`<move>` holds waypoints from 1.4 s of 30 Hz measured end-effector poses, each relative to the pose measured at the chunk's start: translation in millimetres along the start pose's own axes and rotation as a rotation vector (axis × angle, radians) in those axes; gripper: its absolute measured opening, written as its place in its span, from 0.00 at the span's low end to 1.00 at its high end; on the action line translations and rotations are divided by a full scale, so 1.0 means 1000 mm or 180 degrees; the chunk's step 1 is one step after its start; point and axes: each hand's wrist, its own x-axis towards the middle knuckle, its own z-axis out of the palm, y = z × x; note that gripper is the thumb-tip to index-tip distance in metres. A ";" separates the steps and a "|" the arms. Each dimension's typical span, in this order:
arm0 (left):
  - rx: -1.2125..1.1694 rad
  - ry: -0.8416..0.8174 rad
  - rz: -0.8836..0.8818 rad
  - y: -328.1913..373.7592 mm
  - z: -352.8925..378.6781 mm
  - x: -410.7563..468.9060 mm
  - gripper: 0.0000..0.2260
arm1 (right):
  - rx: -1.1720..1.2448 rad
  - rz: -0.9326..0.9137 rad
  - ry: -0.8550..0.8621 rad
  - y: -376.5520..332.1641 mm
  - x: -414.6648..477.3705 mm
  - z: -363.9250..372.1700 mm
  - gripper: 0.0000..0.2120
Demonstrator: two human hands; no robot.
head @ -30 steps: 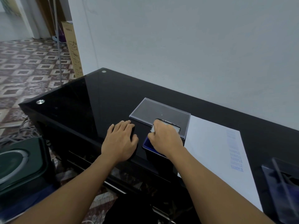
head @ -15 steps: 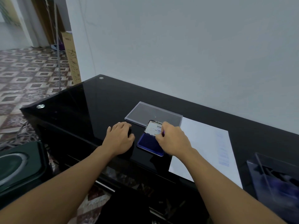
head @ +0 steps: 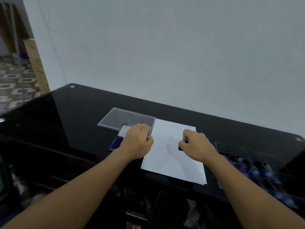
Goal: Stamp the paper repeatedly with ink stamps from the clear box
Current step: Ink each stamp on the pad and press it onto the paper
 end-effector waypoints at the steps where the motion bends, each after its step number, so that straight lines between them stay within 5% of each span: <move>1: -0.0012 -0.0066 0.0061 0.007 0.003 0.001 0.16 | -0.0012 0.0034 0.0023 0.008 -0.002 -0.004 0.10; 9: 0.0030 -0.0493 0.0232 0.038 0.028 0.006 0.21 | -0.0038 0.0200 0.0065 0.049 -0.007 -0.018 0.08; 21: 0.0250 -0.0386 0.0538 0.029 0.067 0.006 0.32 | -0.0012 0.0272 -0.0238 0.055 0.011 0.008 0.08; 42: 0.0353 -0.0423 0.0483 0.019 0.085 0.001 0.20 | -0.0385 0.0302 -0.0287 0.047 0.013 0.029 0.07</move>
